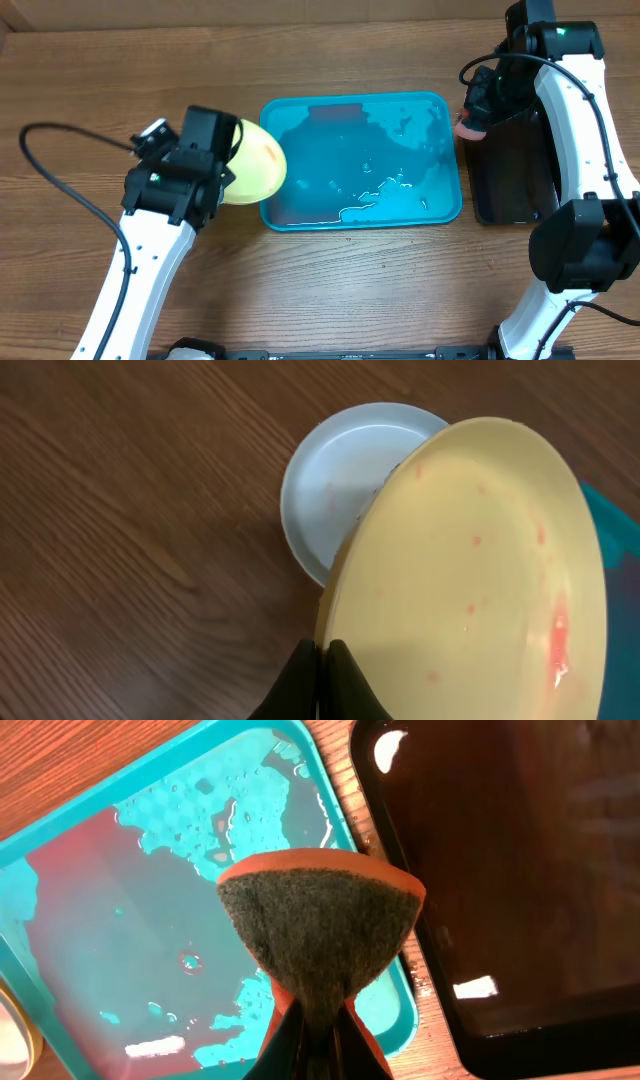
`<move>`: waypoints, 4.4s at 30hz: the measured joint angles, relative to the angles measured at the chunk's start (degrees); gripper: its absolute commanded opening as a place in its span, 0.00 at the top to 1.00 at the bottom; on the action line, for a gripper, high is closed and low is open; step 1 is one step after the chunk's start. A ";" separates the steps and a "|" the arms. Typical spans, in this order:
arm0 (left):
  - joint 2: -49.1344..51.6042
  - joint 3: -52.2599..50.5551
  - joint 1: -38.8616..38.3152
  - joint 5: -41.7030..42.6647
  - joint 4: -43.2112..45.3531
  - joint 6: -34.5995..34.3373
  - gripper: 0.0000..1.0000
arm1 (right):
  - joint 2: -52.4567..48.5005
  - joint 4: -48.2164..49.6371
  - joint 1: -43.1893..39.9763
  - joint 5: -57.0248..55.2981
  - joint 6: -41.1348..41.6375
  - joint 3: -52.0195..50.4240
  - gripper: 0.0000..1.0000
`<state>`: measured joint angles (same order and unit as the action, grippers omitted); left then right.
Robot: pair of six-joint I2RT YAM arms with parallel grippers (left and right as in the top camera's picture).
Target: Clean dirty plates on tray and stack at the side
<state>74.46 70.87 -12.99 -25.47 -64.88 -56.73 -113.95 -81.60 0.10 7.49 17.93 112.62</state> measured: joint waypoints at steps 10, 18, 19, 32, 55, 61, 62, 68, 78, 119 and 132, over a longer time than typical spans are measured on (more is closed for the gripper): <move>-0.57 -15.82 7.08 0.02 14.53 -8.41 0.96 | 0.00 -0.09 0.00 -0.02 -0.17 0.00 0.96; 0.48 -21.14 7.10 0.00 25.49 -8.98 0.95 | 0.00 -0.31 0.00 -0.02 -0.22 0.00 0.96; 1.09 -21.14 7.10 -0.02 25.99 -8.96 0.96 | 0.00 -0.59 0.00 0.00 -0.28 0.00 0.96; 12.61 -21.16 7.10 -1.92 30.45 -9.01 0.96 | 0.00 -0.74 0.00 -0.02 -1.38 0.00 0.96; 12.98 -21.14 7.08 -6.43 33.27 -3.93 0.38 | 0.00 -0.72 0.00 -0.02 -1.49 0.00 0.96; 12.98 -17.03 5.64 0.26 32.81 9.53 0.43 | 0.00 -0.50 0.00 0.00 -1.51 0.00 0.96; 12.98 -15.65 4.98 1.70 32.85 11.80 0.43 | 0.00 -0.44 0.00 -0.02 -1.51 0.00 0.96; 12.98 -8.90 -1.40 9.40 32.28 23.50 0.36 | 0.00 -0.87 -0.70 -0.02 -1.51 0.00 0.96; 12.98 -7.58 -12.00 14.16 31.91 30.49 0.27 | 0.00 -0.76 -7.87 -4.09 -1.51 -0.02 0.92; 12.79 -4.35 -12.92 14.58 26.45 31.61 0.00 | -1.22 8.79 -11.69 -2.80 -13.18 -9.05 0.06; 8.98 2.89 -12.92 14.58 20.94 31.50 0.00 | 26.01 -0.72 -11.69 3.30 -14.97 5.29 0.00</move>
<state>83.44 73.76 -25.91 -10.90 -43.94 -25.23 -87.94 -82.32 -11.60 10.79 2.96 117.91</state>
